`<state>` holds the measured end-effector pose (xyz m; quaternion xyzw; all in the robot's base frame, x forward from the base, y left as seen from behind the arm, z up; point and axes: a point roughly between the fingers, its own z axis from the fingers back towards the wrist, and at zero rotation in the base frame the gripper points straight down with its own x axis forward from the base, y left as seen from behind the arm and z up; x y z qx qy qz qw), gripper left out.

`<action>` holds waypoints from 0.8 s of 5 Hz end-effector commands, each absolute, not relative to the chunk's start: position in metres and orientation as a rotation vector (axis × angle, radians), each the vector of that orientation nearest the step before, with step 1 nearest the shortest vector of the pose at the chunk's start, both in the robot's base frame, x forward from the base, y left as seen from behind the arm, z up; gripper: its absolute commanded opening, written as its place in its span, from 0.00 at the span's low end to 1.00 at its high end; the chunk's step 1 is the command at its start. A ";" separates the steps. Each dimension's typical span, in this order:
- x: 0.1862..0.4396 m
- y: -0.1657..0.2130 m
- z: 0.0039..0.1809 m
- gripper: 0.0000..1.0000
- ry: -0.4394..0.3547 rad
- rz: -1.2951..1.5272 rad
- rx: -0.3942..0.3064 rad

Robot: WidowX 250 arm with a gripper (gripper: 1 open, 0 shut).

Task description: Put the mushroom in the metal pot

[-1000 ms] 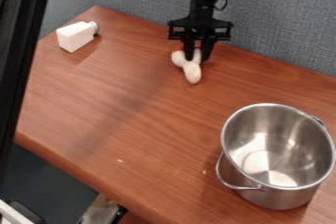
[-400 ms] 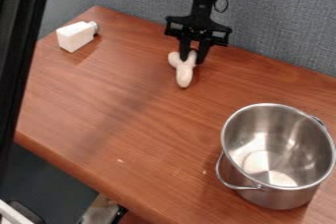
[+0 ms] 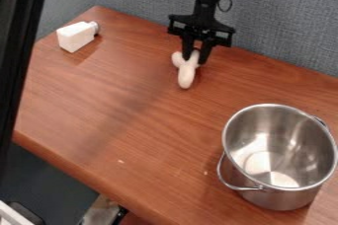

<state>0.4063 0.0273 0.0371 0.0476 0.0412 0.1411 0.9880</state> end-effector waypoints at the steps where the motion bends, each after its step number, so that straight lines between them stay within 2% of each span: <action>1: 0.400 -0.006 0.064 0.00 -0.015 0.258 0.085; 2: 0.379 0.000 0.091 0.00 -0.054 0.115 0.053; 3: 0.376 0.003 0.109 0.00 -0.082 0.098 0.006; 4: 0.367 -0.016 0.131 0.00 -0.091 0.047 -0.027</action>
